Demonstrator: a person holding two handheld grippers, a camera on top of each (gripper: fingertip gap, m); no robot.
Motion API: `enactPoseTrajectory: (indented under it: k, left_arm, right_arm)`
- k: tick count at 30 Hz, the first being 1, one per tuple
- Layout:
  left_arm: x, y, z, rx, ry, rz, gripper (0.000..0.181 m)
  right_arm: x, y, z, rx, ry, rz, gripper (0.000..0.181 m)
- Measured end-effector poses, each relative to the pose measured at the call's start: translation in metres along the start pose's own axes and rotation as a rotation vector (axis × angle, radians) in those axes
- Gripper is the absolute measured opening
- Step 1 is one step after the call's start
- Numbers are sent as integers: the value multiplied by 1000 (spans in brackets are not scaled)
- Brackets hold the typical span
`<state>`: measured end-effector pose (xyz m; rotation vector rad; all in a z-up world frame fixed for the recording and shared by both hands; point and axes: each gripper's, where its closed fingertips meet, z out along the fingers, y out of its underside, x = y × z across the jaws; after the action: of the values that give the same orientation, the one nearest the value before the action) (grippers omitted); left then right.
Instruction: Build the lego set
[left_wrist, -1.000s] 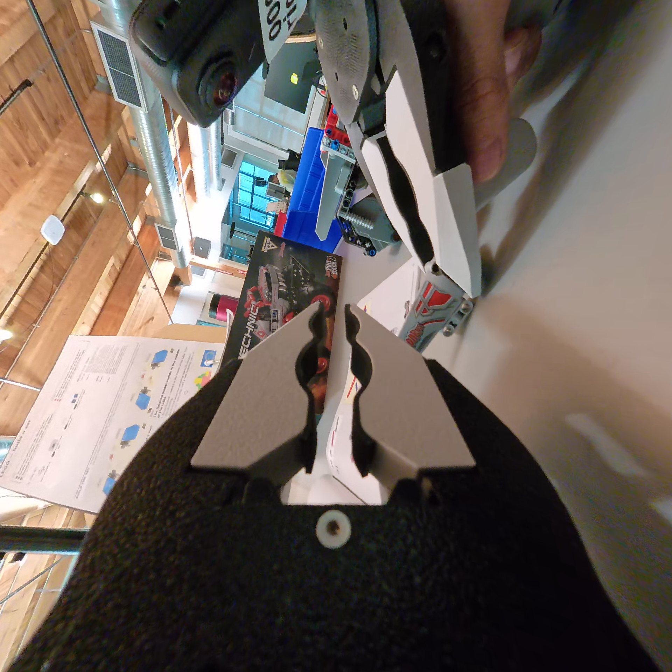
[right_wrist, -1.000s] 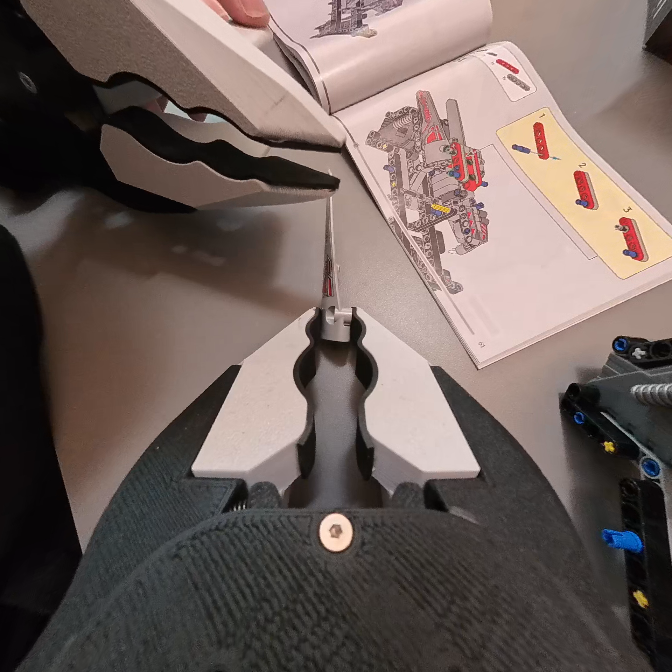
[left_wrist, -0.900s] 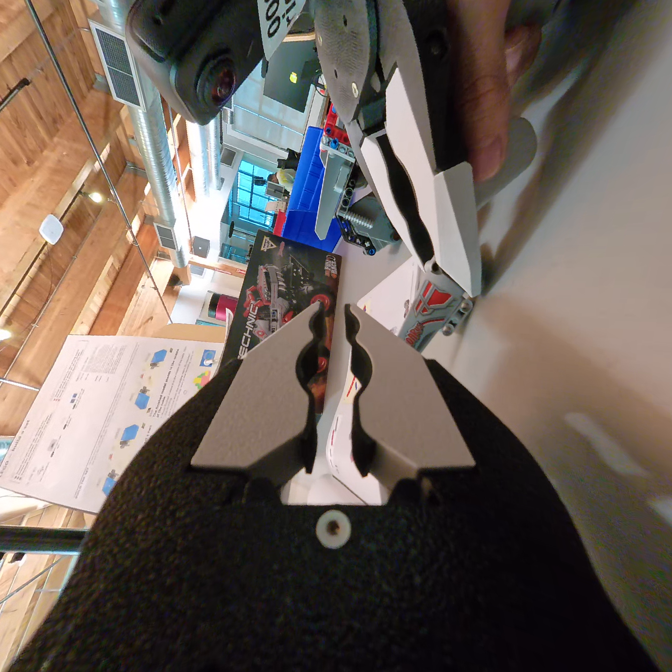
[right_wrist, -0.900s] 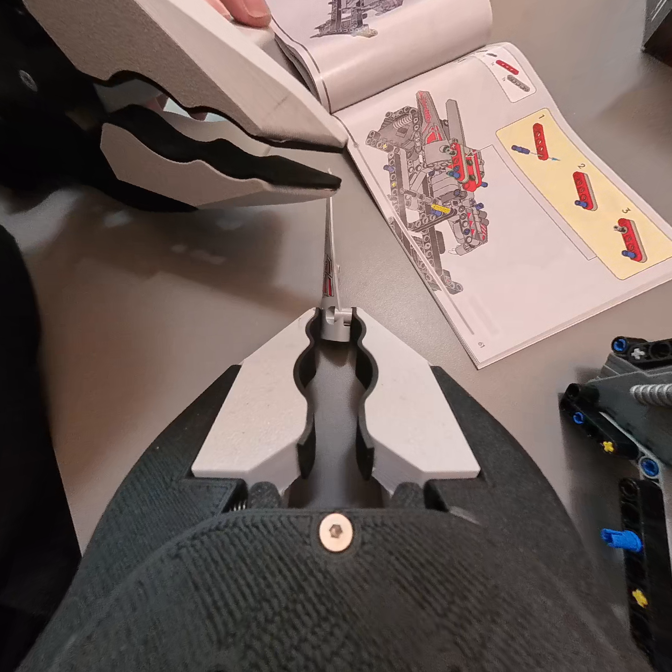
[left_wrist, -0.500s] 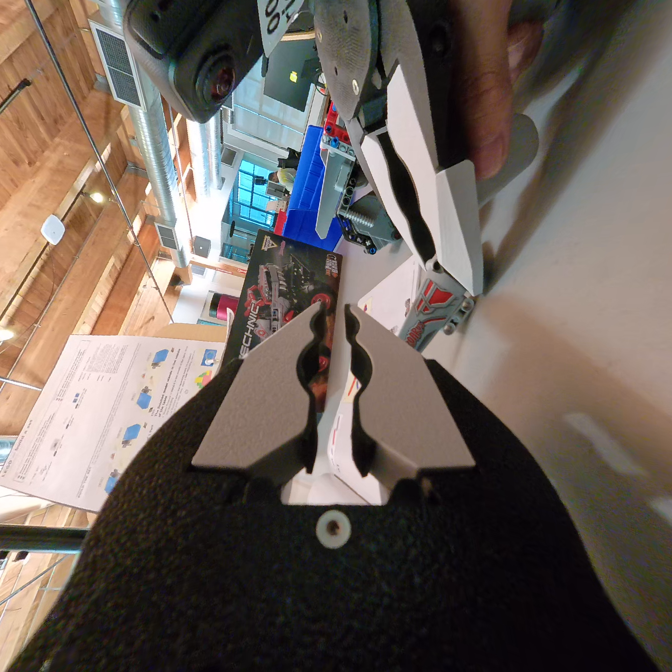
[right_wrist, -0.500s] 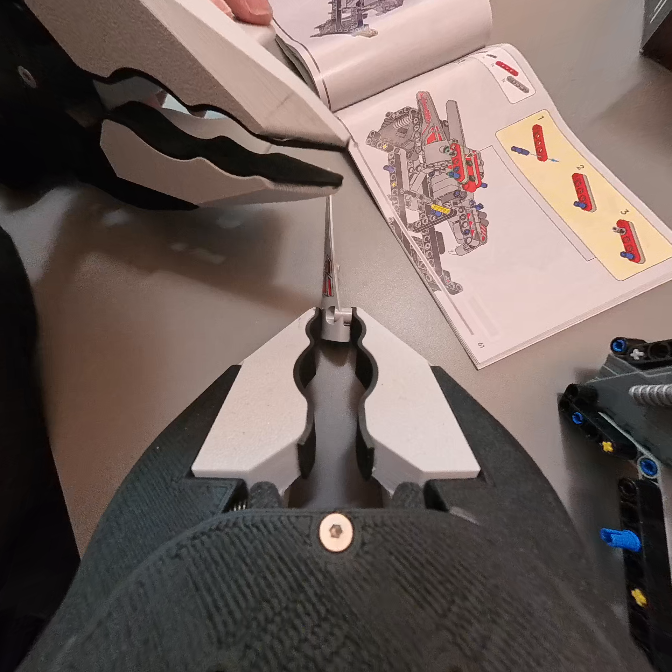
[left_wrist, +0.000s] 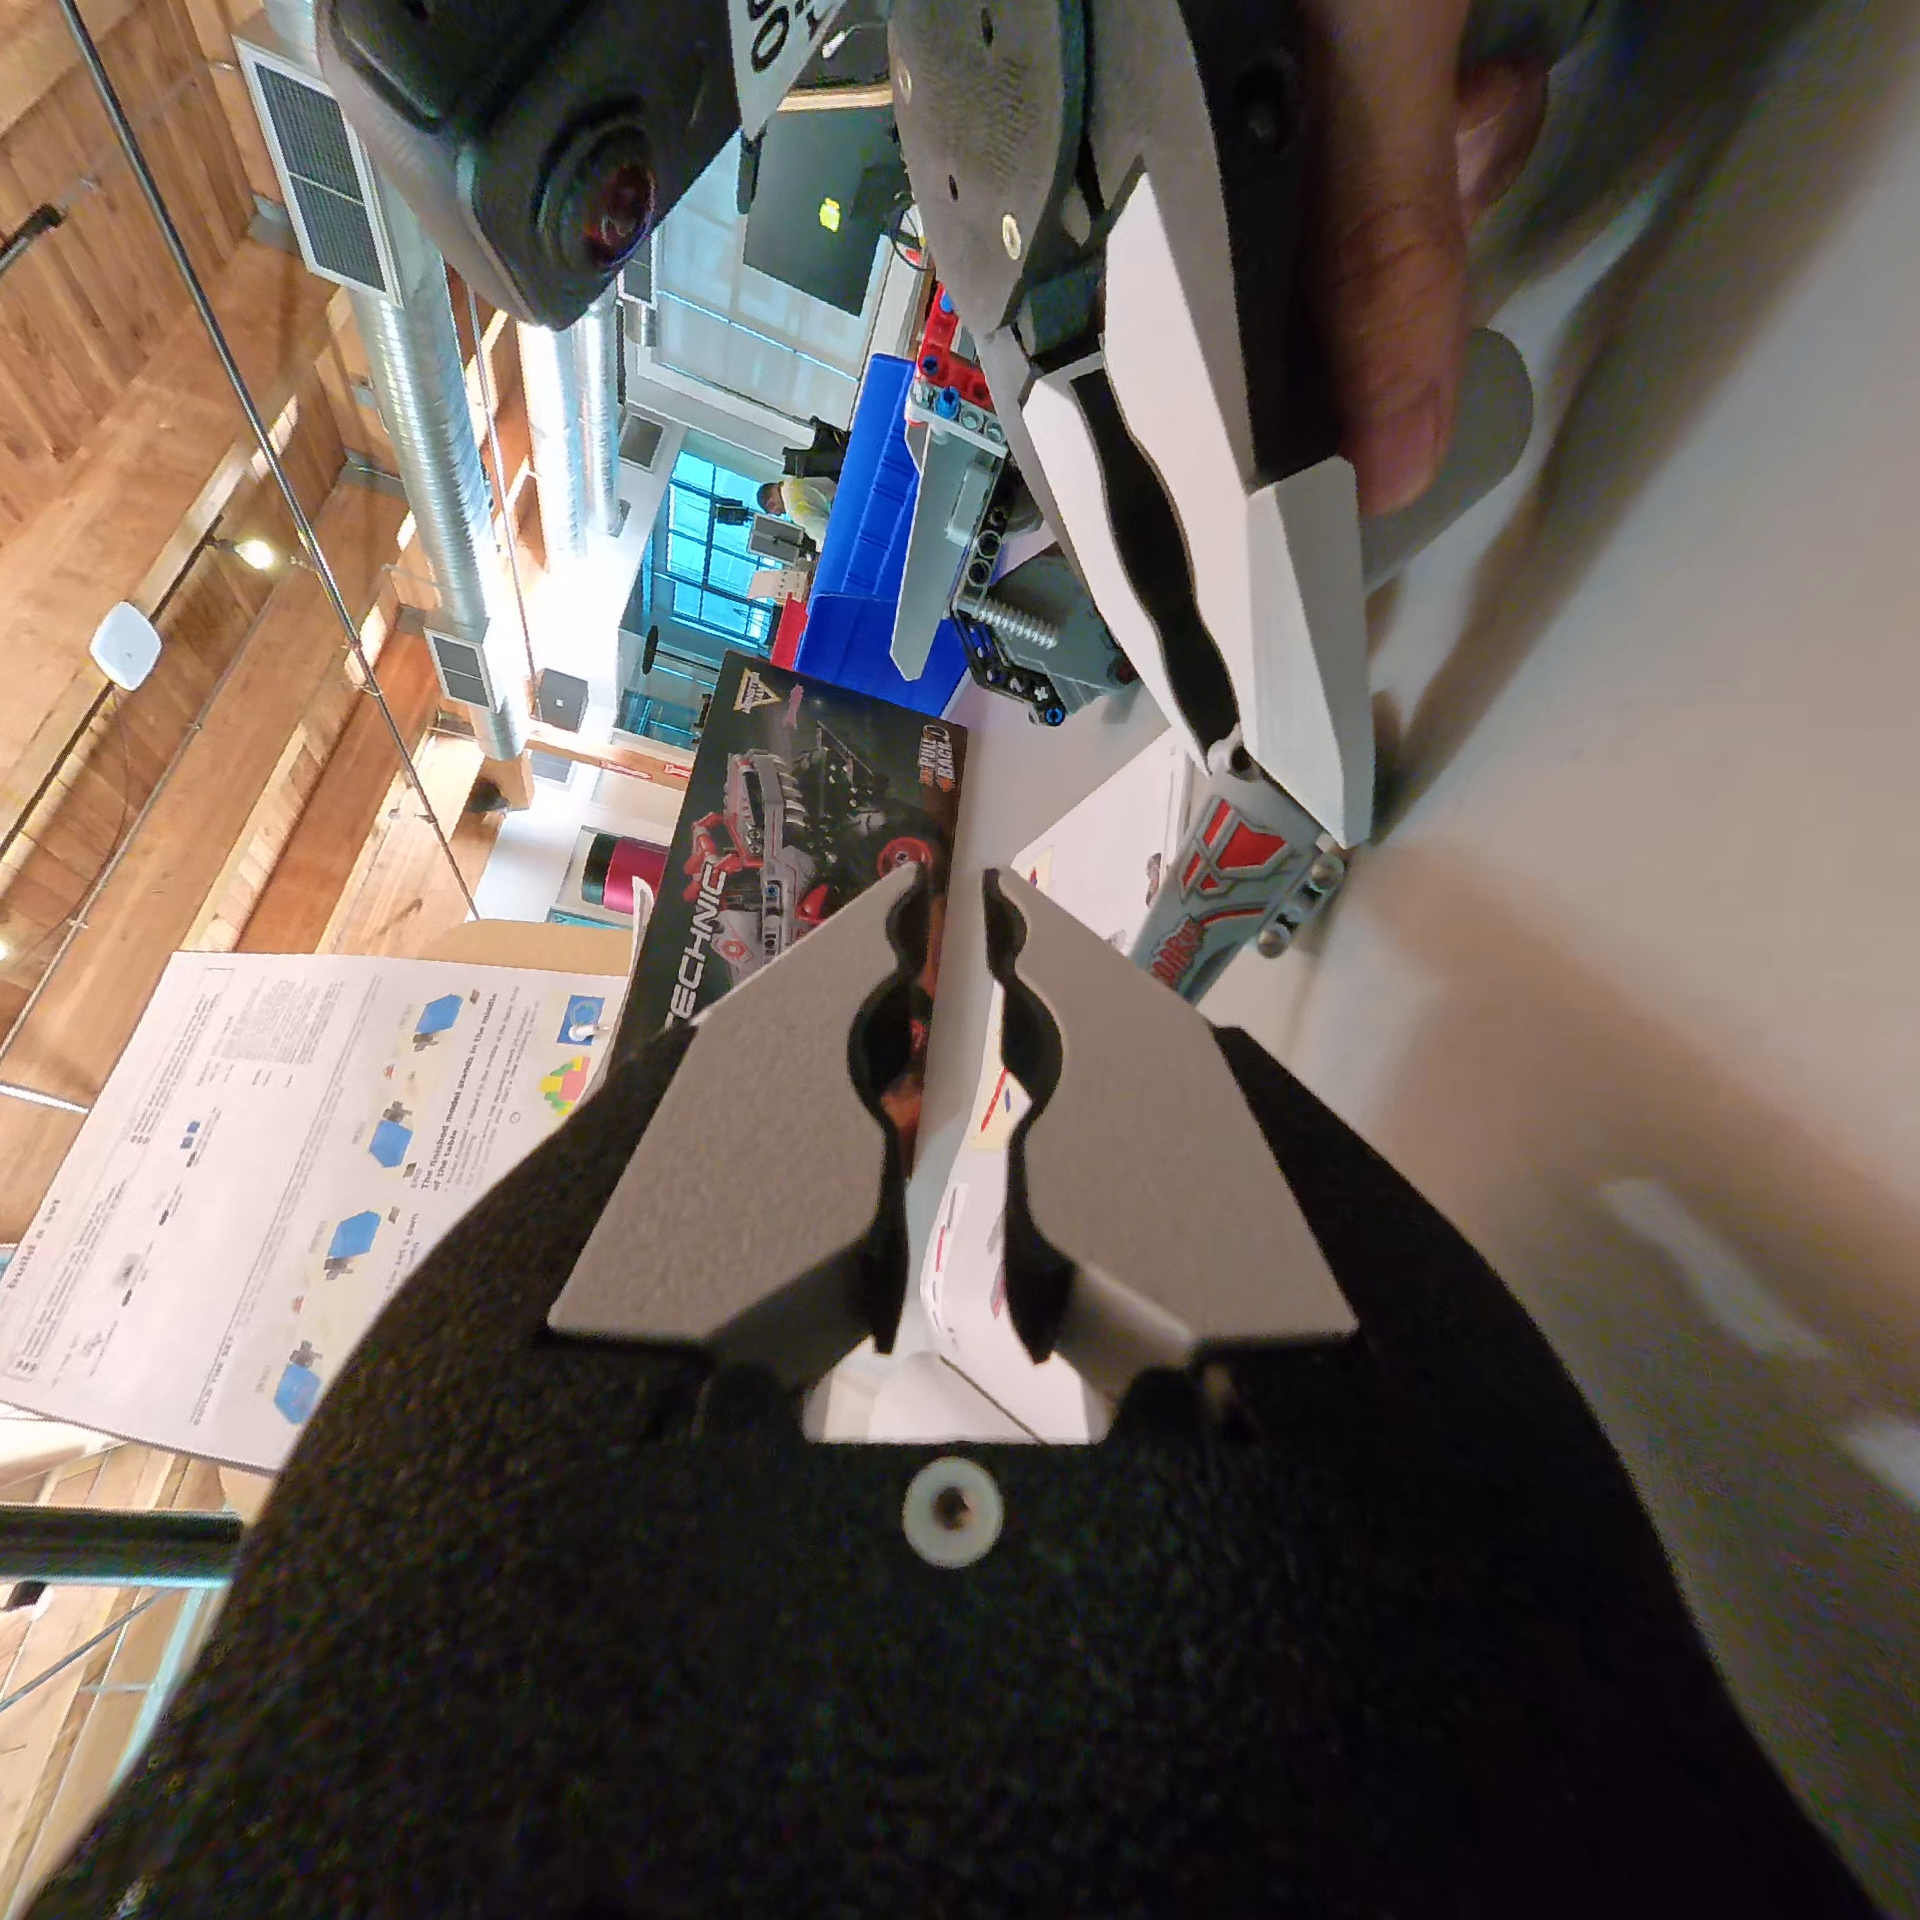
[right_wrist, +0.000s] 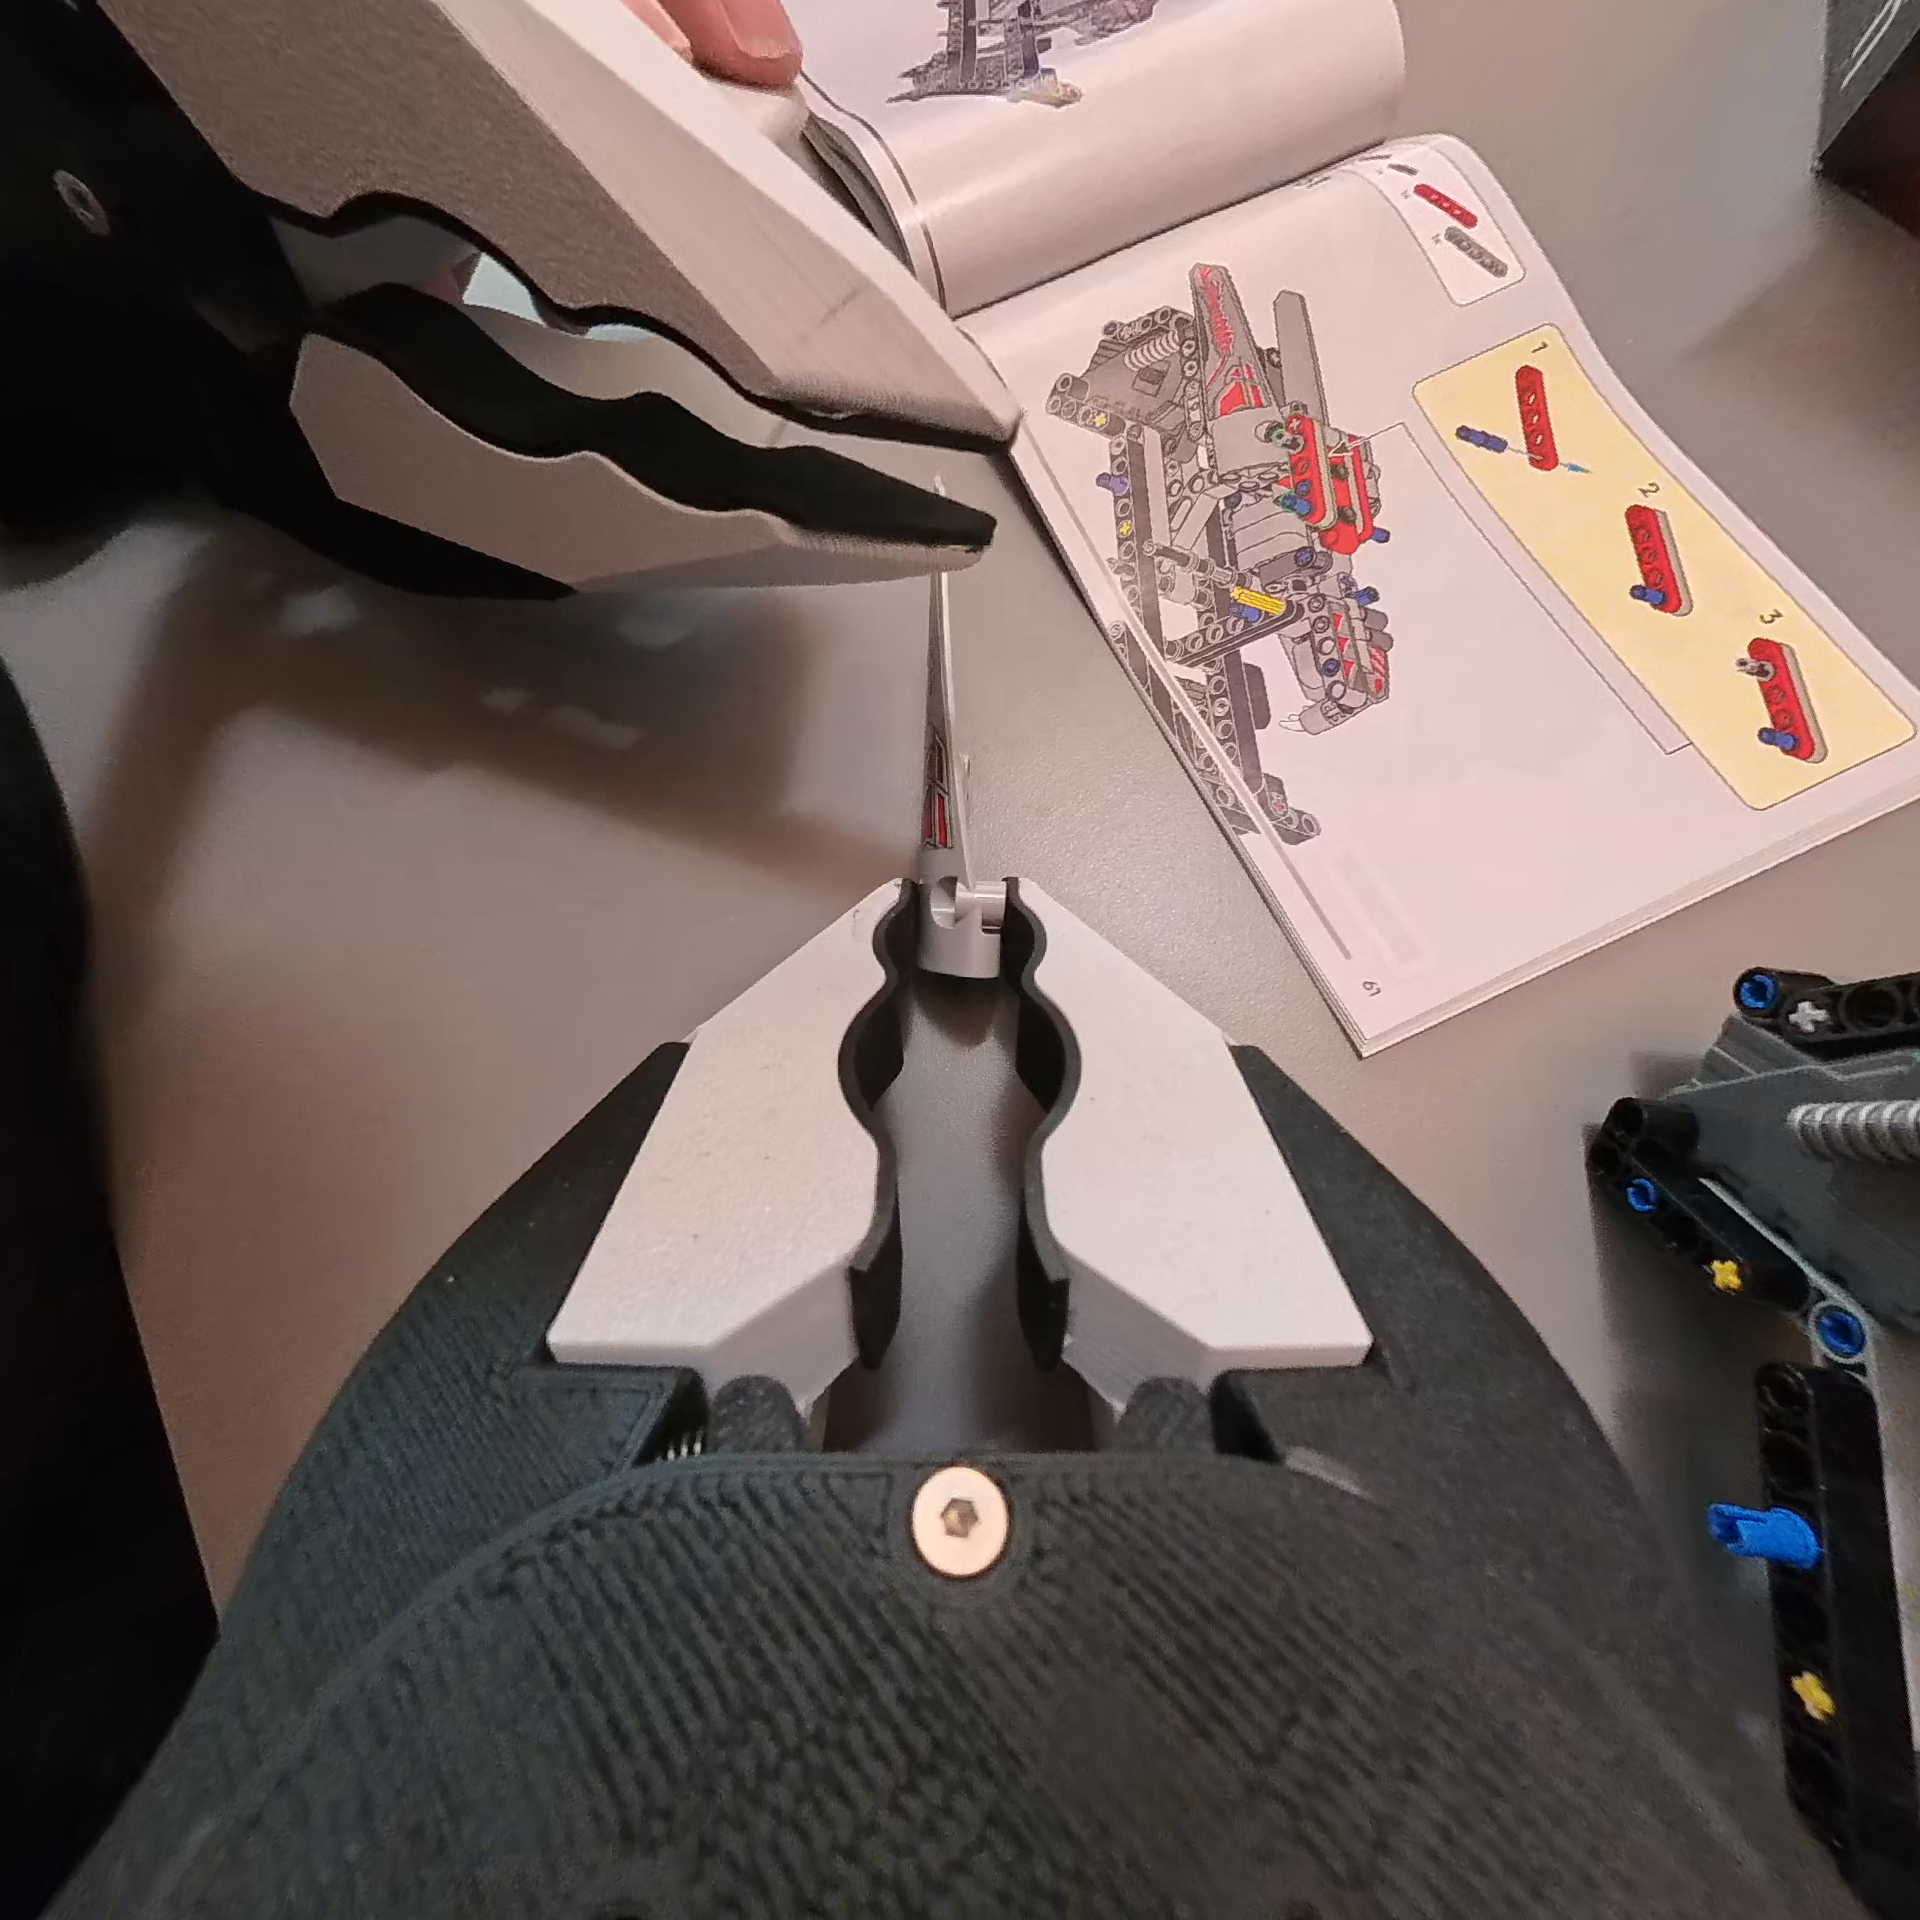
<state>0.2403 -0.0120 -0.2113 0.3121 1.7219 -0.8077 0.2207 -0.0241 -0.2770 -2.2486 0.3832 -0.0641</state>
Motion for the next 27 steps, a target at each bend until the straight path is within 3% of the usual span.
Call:
enactPoseTrajectory:
  k: [5, 8, 12, 16, 22, 27]
  left_arm:
    - [-3, 1, -2, 16, 26, -122, 6]
    - [3, 3, -3, 32, 127, -263, 9]
    - [15, -4, -5, 88, 301, -452, 17]
    - [0, -22, -5, 202, 342, -610, 25]
    - [-4, -44, -2, 266, 478, -567, 32]
    - [-6, -61, 7, 260, 375, -316, 23]
  right_arm:
    - [0, 0, -1, 2, 29, -34, 14]
    - [-6, -6, -7, 54, 34, -116, 14]
    - [-7, -16, -28, 145, 91, -228, 13]
    - [-3, -31, -57, 241, 221, -410, 13]
    - [-10, -44, -89, 357, 413, -715, 13]
    - [-32, -53, -110, 438, 469, -872, 13]
